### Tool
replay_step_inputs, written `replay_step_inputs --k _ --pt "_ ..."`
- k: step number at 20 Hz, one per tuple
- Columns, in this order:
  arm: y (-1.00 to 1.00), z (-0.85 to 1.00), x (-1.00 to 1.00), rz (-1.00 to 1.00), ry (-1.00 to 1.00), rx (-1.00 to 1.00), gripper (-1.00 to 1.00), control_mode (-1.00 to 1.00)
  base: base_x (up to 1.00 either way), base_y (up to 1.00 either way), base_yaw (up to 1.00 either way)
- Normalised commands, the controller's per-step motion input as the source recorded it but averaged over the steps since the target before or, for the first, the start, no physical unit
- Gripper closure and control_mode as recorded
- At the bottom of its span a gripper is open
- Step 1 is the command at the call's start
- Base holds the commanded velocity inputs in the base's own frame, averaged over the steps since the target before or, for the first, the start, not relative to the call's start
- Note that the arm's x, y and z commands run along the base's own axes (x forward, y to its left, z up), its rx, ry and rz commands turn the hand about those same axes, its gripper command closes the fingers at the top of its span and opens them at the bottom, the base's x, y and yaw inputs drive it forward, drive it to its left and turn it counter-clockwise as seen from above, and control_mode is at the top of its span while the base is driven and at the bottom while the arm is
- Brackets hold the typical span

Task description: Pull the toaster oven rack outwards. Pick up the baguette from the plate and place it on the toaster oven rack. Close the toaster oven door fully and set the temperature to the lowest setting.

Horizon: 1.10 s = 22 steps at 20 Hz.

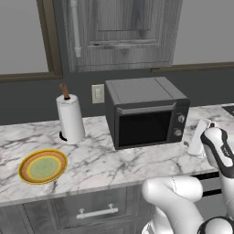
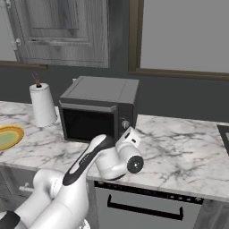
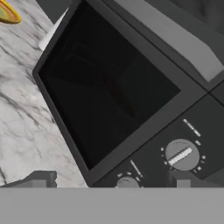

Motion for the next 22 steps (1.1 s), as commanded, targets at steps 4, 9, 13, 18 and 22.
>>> replay_step_inputs --k 4,9,13,18,22 --pt "0.00 0.00 0.16 0.00 -0.01 0.08 -1.00 -1.00 0.00 0.00 0.00" --pt "0.00 0.00 0.20 -0.02 0.00 0.00 -1.00 -1.00 0.00 0.00 0.00" --pt "-0.05 0.00 0.04 -0.02 0.00 -0.02 -1.00 -1.00 0.00 0.00 0.00" --pt "-0.25 -0.03 0.00 -0.02 0.00 -0.12 -1.00 -1.00 0.00 0.00 0.00" --pt "-0.07 -0.10 0.00 0.00 -0.06 -0.14 -1.00 -1.00 0.00 0.00 0.00"
